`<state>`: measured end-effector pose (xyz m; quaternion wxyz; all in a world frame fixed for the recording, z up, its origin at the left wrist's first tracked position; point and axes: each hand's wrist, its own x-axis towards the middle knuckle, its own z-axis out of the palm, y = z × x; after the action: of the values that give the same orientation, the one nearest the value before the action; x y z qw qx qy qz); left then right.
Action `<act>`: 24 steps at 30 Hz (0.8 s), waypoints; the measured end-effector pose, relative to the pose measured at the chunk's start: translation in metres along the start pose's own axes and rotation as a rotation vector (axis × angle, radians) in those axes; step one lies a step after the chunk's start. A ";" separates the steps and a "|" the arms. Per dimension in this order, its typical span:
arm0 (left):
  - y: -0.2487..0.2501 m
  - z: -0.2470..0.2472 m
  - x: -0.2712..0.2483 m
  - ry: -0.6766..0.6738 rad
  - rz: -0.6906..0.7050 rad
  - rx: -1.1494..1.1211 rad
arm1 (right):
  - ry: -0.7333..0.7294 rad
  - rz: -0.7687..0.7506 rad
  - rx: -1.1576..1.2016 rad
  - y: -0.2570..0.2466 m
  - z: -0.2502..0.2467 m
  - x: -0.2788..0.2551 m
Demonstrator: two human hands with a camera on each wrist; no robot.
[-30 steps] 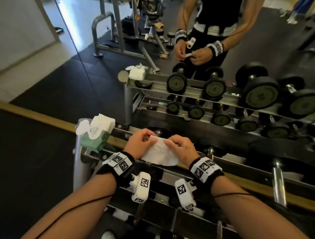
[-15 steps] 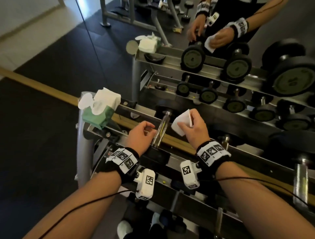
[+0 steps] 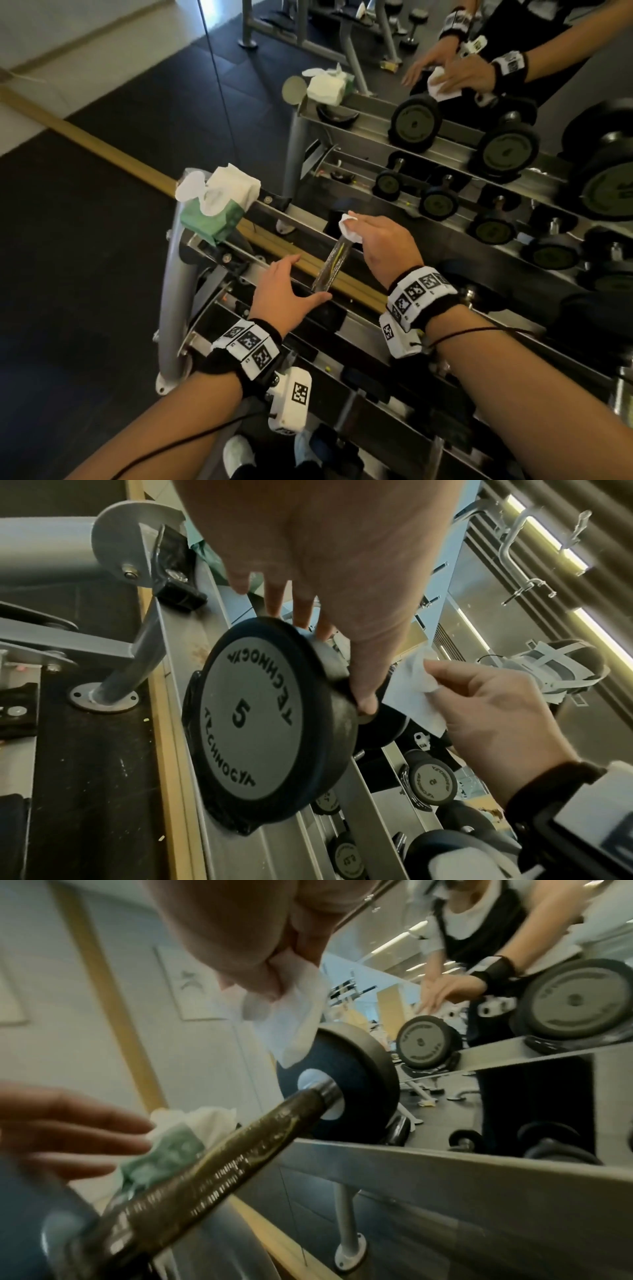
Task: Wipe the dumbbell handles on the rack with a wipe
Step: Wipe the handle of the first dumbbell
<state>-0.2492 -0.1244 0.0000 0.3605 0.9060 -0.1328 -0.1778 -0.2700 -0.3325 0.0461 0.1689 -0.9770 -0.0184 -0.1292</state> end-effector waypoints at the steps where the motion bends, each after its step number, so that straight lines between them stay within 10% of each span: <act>1: -0.001 0.001 -0.001 -0.017 -0.025 -0.019 | -0.063 -0.035 -0.029 0.001 0.001 0.002; 20: -0.003 0.003 -0.005 -0.069 -0.149 -0.126 | -0.647 -0.011 -0.168 -0.007 0.011 0.003; 24: -0.003 -0.001 -0.003 -0.107 -0.162 -0.154 | -0.498 0.092 -0.004 -0.007 0.005 0.008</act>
<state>-0.2515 -0.1205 -0.0008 0.4061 0.8726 -0.0640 -0.2639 -0.2611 -0.3244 0.0459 0.1628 -0.9788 -0.0148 0.1235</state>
